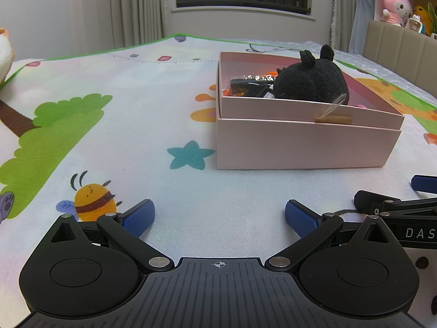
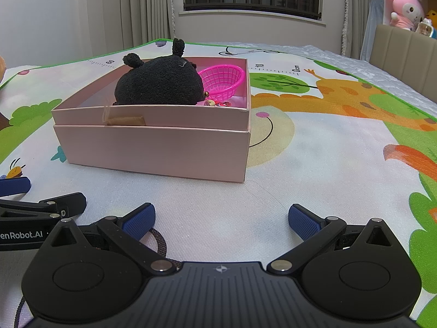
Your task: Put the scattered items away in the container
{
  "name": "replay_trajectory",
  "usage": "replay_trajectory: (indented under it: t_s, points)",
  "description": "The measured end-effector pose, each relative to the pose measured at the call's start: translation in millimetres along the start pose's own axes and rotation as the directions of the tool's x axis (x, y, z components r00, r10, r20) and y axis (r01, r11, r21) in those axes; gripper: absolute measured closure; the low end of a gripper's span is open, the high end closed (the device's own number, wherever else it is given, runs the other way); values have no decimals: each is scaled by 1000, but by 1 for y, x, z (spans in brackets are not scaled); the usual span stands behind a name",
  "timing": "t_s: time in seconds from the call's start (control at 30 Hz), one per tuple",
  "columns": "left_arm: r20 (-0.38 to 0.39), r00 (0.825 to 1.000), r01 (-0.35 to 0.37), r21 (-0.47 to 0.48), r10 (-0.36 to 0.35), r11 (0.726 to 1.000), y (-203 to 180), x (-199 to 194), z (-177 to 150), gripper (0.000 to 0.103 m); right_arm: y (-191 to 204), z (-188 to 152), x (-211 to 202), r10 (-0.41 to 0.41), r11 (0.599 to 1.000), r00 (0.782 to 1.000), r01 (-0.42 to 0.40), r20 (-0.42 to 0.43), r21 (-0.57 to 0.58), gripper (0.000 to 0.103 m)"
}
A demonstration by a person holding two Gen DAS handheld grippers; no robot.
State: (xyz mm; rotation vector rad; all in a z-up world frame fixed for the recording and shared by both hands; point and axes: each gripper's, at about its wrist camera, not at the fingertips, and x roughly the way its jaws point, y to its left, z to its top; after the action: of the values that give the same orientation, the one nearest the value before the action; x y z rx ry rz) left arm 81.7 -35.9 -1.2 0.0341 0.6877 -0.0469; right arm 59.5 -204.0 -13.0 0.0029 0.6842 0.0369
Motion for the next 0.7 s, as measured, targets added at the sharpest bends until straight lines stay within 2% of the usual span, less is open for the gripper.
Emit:
replay_trajectory:
  t_s: [0.7]
  points:
    - [2, 1000, -4, 5, 4, 1000, 0, 0, 0, 0, 0, 0, 0, -1, 1000, 1000, 1, 0, -1, 0]
